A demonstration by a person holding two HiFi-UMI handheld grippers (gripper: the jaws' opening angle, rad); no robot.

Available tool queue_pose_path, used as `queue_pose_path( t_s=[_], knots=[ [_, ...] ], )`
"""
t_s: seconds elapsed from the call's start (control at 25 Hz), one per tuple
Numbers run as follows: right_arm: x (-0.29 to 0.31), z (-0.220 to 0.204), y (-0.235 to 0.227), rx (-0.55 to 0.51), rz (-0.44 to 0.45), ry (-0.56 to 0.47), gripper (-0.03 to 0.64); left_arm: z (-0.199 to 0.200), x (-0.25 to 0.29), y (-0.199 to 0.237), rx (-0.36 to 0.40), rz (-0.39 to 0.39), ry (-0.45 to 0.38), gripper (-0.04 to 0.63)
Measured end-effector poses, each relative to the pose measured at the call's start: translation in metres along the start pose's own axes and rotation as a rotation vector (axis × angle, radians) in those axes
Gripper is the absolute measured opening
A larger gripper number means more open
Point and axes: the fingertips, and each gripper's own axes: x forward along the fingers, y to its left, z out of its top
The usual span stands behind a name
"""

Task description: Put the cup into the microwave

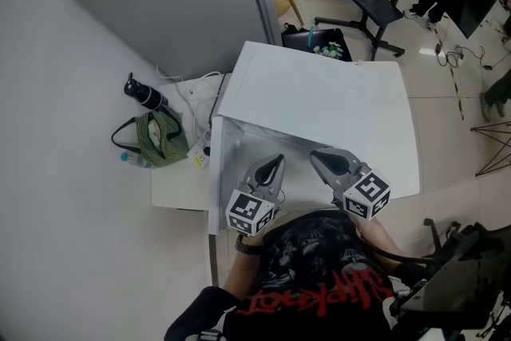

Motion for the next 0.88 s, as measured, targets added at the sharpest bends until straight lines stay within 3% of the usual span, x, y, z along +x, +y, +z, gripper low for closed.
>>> queue_pose_path(
  t_s=[0.24,0.44,0.72,0.88],
  knots=[
    [0.000,0.006,0.007,-0.032,0.017,-0.009,0.000,0.035,-0.011,-0.005,0.053,-0.004,-0.061,0.004],
    [-0.007,0.022,0.001,-0.064,-0.046,-0.070,0.000,0.055,-0.020,-0.013,0.085,-0.017,-0.110,0.003],
    [-0.016,0.043,0.002,-0.069,-0.033,-0.160,0.000,0.058,-0.023,-0.023,0.020,-0.052,-0.151,0.003],
    [-0.016,0.038,0.005,-0.065,-0.022,-0.152,0.000,0.058,-0.025,-0.037,0.023,-0.112,-0.206,0.002]
  ],
)
